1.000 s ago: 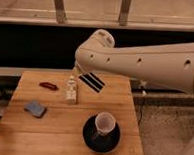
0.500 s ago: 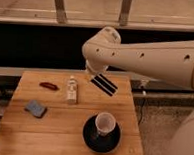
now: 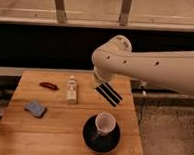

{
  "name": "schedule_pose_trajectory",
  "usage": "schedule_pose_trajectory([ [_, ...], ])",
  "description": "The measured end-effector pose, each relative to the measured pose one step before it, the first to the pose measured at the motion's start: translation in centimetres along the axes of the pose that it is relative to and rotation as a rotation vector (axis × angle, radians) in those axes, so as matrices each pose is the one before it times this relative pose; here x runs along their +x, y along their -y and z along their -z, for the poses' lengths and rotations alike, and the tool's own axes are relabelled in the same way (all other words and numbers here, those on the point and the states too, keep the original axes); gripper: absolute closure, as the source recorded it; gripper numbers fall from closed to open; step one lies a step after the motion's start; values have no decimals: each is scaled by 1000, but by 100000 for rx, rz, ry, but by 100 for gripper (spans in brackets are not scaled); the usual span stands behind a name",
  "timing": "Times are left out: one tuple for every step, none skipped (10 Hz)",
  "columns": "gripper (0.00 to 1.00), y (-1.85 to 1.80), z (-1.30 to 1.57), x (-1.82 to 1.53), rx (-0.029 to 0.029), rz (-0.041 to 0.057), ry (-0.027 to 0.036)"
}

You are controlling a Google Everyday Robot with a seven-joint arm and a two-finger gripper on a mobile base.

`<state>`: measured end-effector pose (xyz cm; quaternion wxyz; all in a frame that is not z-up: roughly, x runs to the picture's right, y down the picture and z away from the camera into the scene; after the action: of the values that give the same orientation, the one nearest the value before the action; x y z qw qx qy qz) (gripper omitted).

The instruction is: Place the eraser in the ceramic cup

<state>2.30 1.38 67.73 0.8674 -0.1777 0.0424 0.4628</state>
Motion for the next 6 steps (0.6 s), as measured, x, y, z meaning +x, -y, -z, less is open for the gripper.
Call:
schedule_pose_trajectory([
  [100, -1575, 5, 719, -2144, -467, -191],
  [100, -1680, -107, 693, -1751, 71, -563],
  [100, -1122, -220, 724, -1324, -289, -886],
  [100, -785, -465, 953, -1342, -978, -1594],
  [100, -341, -546, 563, -1171, -642, -1341],
  [100, -166, -787, 583, -1211, -906, -1387],
])
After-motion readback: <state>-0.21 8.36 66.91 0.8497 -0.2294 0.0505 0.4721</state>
